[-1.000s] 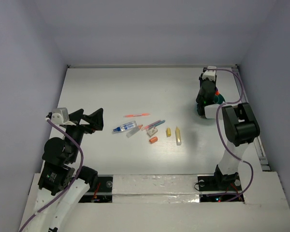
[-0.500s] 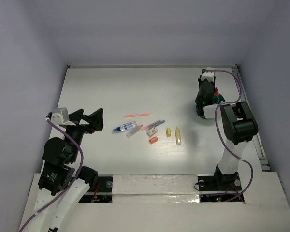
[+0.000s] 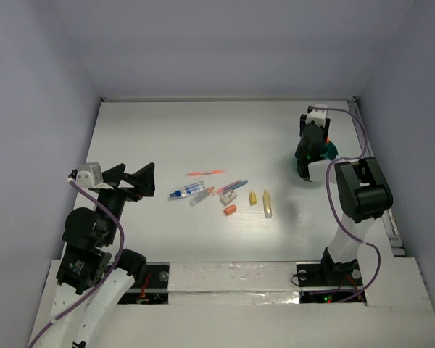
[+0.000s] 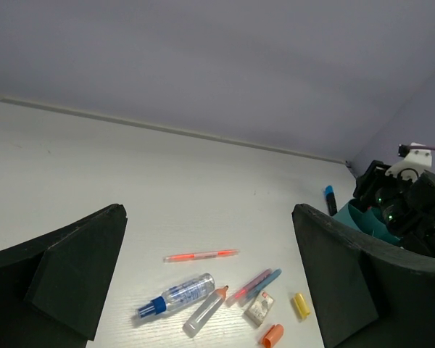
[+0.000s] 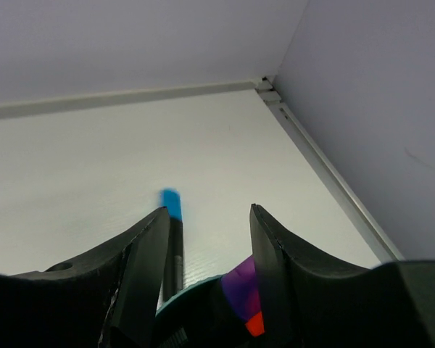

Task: Sort the stationery into containers
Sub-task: Place the pen in the storage box.

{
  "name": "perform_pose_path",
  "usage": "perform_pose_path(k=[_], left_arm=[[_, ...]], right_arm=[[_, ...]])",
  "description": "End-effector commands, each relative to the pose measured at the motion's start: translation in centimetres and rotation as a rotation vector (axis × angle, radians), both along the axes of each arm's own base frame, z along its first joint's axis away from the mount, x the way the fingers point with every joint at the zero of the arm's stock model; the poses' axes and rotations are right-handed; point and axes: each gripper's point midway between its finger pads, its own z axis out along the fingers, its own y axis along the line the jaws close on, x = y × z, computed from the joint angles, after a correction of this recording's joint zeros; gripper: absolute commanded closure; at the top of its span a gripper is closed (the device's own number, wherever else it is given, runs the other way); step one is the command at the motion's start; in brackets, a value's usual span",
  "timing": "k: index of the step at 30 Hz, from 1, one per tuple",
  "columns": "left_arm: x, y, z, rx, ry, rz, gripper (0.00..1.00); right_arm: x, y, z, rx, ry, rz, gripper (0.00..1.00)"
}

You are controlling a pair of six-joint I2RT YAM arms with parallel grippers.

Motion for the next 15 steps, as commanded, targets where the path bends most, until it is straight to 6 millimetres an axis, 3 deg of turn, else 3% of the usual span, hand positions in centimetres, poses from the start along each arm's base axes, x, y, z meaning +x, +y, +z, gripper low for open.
perform_pose_path(k=[1,2,7,8,10,13,14,15], left_arm=[[-0.5,0.2,1.8,-0.016,-0.060,-0.001,0.01],[-0.5,0.2,1.8,-0.016,-0.060,-0.001,0.01],[-0.5,0.2,1.8,-0.016,-0.059,-0.001,0.01],[-0.5,0.2,1.8,-0.016,-0.060,-0.001,0.01],[-0.4,0.1,1.7,-0.014,-0.056,-0.004,0.01],[-0.3,0.0,1.7,-0.014,-0.053,-0.006,0.01],[-0.2,-0.1,1.7,-0.014,-0.055,-0.007,0.01],[-0.1,-0.2,1.5,-0.011,-0.048,-0.009,0.01]], right_arm=[[-0.9,0.0,5.1,0.097,-0.158,-0.007,0.46],[-1.2,0.0,6.4,0.113,-0.188,-0.002,0.47],[-2.1,0.9,8.2,0.196,-0.209,0.055,0.49],[-1.7,1.4,9.3,0.205,-0.217,0.082,0.50],[-1.0,2.5,8.6,0.207,-0.120,0.131,0.56],[0.5,4.0,7.8,0.271,0.008,0.172,0.71],[0.7,4.2,7.4,0.281,0.039,0.169,0.85],[1.1,4.2,7.1,0.298,0.106,0.185,0.91]])
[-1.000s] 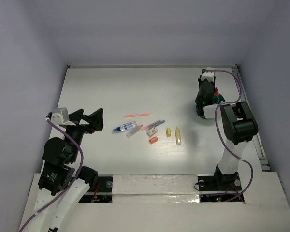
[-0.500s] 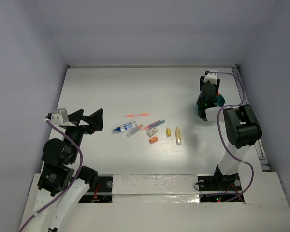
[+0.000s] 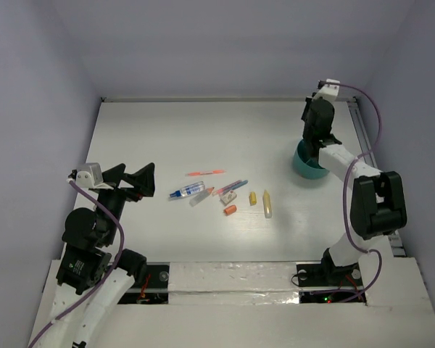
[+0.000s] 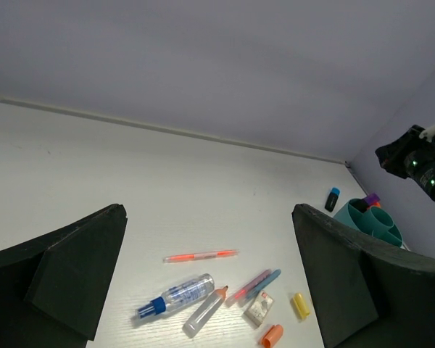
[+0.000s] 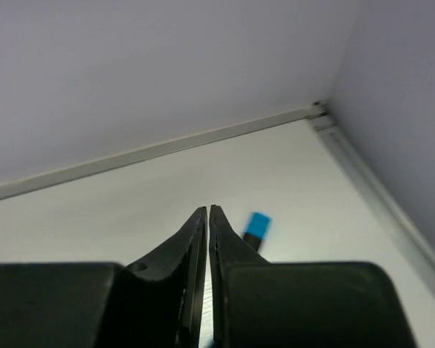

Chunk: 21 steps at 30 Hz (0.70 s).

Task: Sort the stationery into containers
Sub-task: Place the pen in the storage box, then move the storage box to the center of the board.

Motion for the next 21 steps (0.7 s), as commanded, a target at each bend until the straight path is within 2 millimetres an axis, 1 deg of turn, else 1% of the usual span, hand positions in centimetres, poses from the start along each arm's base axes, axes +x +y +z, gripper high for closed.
perform_pose_path(k=[1,2,3,4,5,6,7,8,9,10,11,14,18,19,21], left_arm=[[0.0,-0.3,1.3,-0.008,-0.043,-0.015,0.01],[0.0,-0.6,1.3,-0.007,-0.041,-0.027,0.01],[0.1,-0.6,1.4,-0.006,-0.045,-0.028,0.01],[0.1,-0.7,1.3,-0.003,-0.039,-0.031,0.01],[0.1,-0.7,1.3,-0.003,-0.042,-0.031,0.01],[0.1,-0.7,1.3,-0.003,-0.041,-0.029,0.01],[0.1,-0.6,1.3,-0.005,-0.042,-0.028,0.01],[0.0,-0.6,1.3,-0.006,-0.043,-0.028,0.01],[0.0,-0.5,1.4,-0.007,-0.044,-0.025,0.01],[0.0,-0.5,1.4,-0.007,-0.044,-0.025,0.01],[0.0,-0.5,1.3,-0.005,-0.043,-0.025,0.01],[-0.1,-0.7,1.4,-0.004,-0.045,-0.032,0.01],[-0.4,-0.6,1.5,-0.009,-0.051,-0.034,0.01],[-0.4,-0.6,1.6,-0.010,-0.054,-0.032,0.01],[-0.6,-0.6,1.8,-0.014,-0.059,-0.038,0.01]], right_arm=[[1.1,1.7,-3.2,0.085,0.232,0.105,0.92],[1.5,2.4,-3.8,0.113,0.277,0.151,0.91],[0.8,4.0,-6.3,0.127,0.414,0.236,0.91],[2.0,4.7,-4.3,0.119,0.414,0.276,0.90],[2.3,5.4,-6.7,0.128,0.507,0.303,0.89],[1.4,5.8,-8.2,0.140,0.604,0.324,0.88],[2.1,5.9,-7.6,0.129,0.604,0.332,0.88],[2.1,6.0,-8.2,0.125,0.631,0.334,0.87],[1.5,5.8,-10.3,0.124,0.711,0.325,0.87],[1.4,5.8,-10.8,0.124,0.733,0.321,0.87],[1.1,5.7,-11.9,0.120,0.772,0.318,0.87],[0.4,5.3,-13.5,0.116,0.820,0.299,0.87],[-0.8,4.6,-14.5,0.101,0.867,0.267,0.87],[-1.0,4.4,-14.1,0.097,0.865,0.262,0.87],[-1.8,4.0,-14.2,0.087,0.888,0.242,0.87]])
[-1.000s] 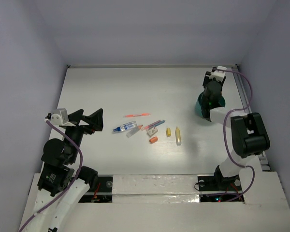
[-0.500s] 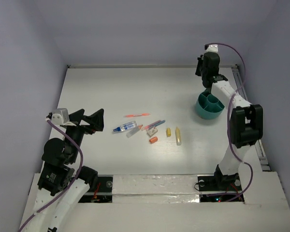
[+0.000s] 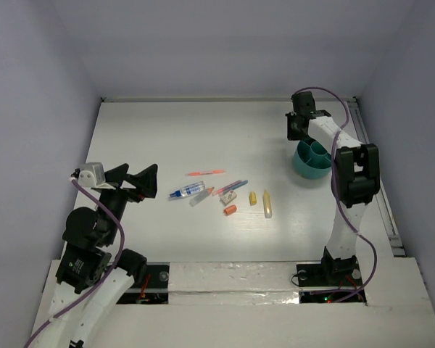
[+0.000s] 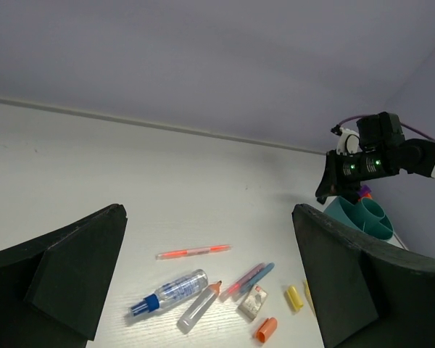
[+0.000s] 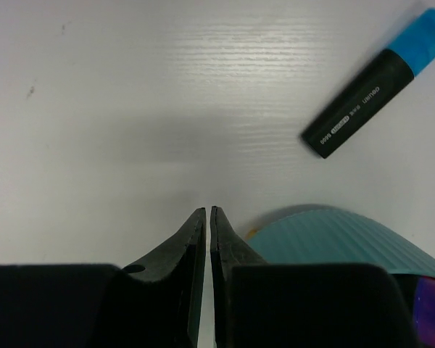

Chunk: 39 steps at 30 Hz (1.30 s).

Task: Sort the stationery into containers
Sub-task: Move the storage box to the center of the board, then pick up the pen from the center of the board.

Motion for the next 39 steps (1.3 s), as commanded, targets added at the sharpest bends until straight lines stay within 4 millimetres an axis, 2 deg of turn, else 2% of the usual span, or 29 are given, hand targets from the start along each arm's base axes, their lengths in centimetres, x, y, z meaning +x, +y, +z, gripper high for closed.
perform_pose_path(k=[1,6,7,11,12,14,18,21,22,23,24,25,26,29,30,33,35,36,39], left_arm=[[-0.6,0.3,1.9,-0.020,-0.066,0.001,0.01],[-1.1,0.1,2.1,-0.026,-0.074,-0.018,0.01],[-1.2,0.2,2.2,-0.029,-0.078,-0.012,0.01],[-1.7,0.0,2.4,-0.037,-0.088,-0.031,0.01],[-1.7,0.0,2.4,-0.037,-0.088,-0.031,0.01],[-1.8,0.2,2.6,-0.041,-0.094,-0.025,0.01],[-2.0,0.3,2.7,-0.046,-0.097,-0.027,0.01],[-2.1,0.3,2.7,-0.047,-0.099,-0.030,0.01],[-2.2,0.2,2.7,-0.048,-0.098,-0.036,0.01],[-2.1,0.2,2.6,-0.047,-0.095,-0.033,0.01],[-2.1,0.2,2.7,-0.047,-0.095,-0.033,0.01],[-2.1,0.3,2.6,-0.047,-0.092,-0.027,0.01],[-2.1,0.1,2.6,-0.047,-0.092,-0.036,0.01],[-2.1,0.0,2.5,-0.047,-0.087,-0.041,0.01],[-2.0,0.0,2.4,-0.044,-0.084,-0.039,0.01],[-2.1,-0.1,2.4,-0.046,-0.083,-0.046,0.01],[-2.2,0.0,2.5,-0.046,-0.086,-0.039,0.01],[-2.2,0.1,2.6,-0.048,-0.090,-0.039,0.01],[-2.3,0.1,2.6,-0.048,-0.093,-0.039,0.01]], right_arm=[[-1.5,-1.3,1.8,-0.041,0.008,-0.029,0.87],[-3.6,-2.0,2.4,-0.055,0.019,-0.060,0.87],[-4.5,-2.0,1.7,-0.053,0.040,-0.061,0.87],[-5.7,-1.0,3.0,0.020,-0.002,-0.032,0.87],[-5.5,-0.9,2.9,0.022,-0.013,-0.032,0.87],[-5.2,0.0,4.1,0.072,-0.050,-0.007,0.87],[-2.9,0.3,6.5,0.088,-0.129,-0.018,0.83],[-1.1,-0.5,5.6,0.034,-0.118,-0.052,0.79],[0.2,-1.0,6.8,0.007,-0.153,-0.074,0.76],[1.0,-2.0,5.3,-0.018,-0.127,-0.106,0.74],[1.5,-3.4,5.0,-0.034,-0.116,-0.144,0.69],[2.6,-4.3,5.9,-0.043,-0.145,-0.177,0.66],[3.0,-4.8,5.0,-0.038,-0.135,-0.204,0.53],[4.1,-7.6,5.2,-0.019,-0.169,-0.300,0.37],[4.1,-8.4,4.6,-0.021,-0.154,-0.322,0.29],[4.1,-11.0,4.2,-0.029,-0.138,-0.394,0.22],[4.1,-12.3,3.1,-0.014,-0.111,-0.418,0.20],[4.1,-12.6,3.0,0.004,-0.099,-0.428,0.19],[4.2,-12.2,0.5,0.075,-0.027,-0.406,0.19]])
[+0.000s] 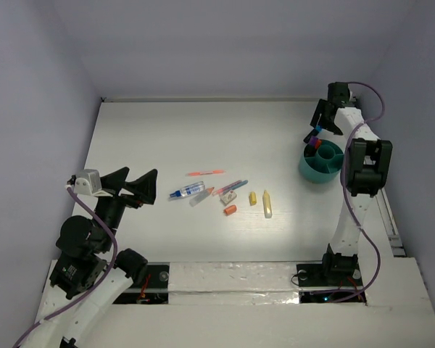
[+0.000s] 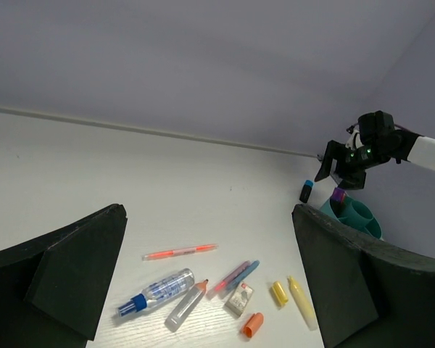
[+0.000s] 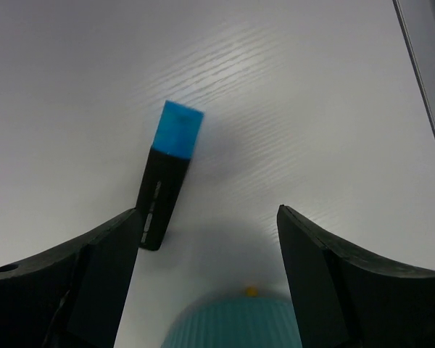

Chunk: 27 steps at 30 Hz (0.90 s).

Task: Sort the stationery into containers
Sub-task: Pick up the pen from the center of the board.

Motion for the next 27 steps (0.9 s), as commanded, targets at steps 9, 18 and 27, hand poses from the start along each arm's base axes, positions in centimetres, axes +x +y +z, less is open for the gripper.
perform_pose_path(k=[9,18,27], left_arm=[[-0.6,0.5,1.9,-0.023,-0.056,0.004,0.01],[-0.7,0.5,2.0,-0.026,-0.063,0.005,0.01],[-0.6,0.4,1.9,-0.021,-0.060,0.004,0.01]], right_arm=[[1.7,2.8,-3.7,0.184,0.050,0.054,0.16],[0.7,3.0,-6.9,0.204,0.121,0.035,0.25],[0.9,2.4,-8.6,0.172,0.150,0.028,0.52]])
